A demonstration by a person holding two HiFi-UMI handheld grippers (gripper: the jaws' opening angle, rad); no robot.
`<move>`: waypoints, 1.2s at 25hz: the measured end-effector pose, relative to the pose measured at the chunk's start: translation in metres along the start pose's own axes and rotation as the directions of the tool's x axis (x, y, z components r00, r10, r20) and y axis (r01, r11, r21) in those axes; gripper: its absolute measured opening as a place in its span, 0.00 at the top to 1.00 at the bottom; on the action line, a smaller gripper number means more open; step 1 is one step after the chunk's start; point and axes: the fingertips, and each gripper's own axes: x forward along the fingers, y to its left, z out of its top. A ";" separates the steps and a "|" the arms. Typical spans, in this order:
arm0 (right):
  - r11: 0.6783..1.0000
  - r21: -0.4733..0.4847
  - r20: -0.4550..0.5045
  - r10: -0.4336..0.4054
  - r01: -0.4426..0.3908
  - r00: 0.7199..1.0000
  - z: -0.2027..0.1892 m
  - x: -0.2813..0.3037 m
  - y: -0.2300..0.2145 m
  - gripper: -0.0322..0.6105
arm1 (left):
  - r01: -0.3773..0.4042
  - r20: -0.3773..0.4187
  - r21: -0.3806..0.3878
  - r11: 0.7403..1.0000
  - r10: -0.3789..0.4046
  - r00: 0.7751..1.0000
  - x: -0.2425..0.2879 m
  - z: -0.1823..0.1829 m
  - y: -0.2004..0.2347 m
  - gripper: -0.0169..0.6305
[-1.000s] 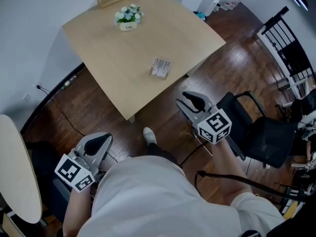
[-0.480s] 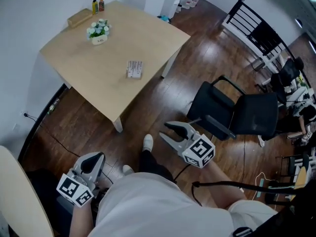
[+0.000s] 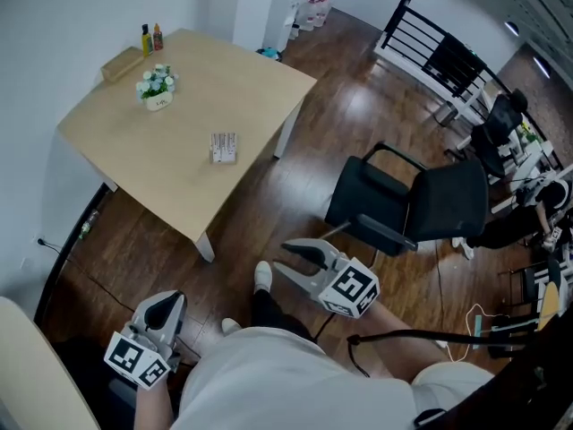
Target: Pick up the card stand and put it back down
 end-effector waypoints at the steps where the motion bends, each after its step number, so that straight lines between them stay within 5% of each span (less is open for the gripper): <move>1: 1.000 -0.006 0.001 0.004 -0.004 1.000 0.001 0.001 0.002 0.73 | -0.002 0.001 0.001 1.000 0.002 1.000 -0.001 0.000 0.000 0.97; 30: 0.998 -0.052 -0.002 0.046 -0.047 0.999 0.014 0.010 0.021 0.74 | -0.022 0.013 -0.006 1.000 0.022 1.000 -0.014 -0.006 0.002 0.97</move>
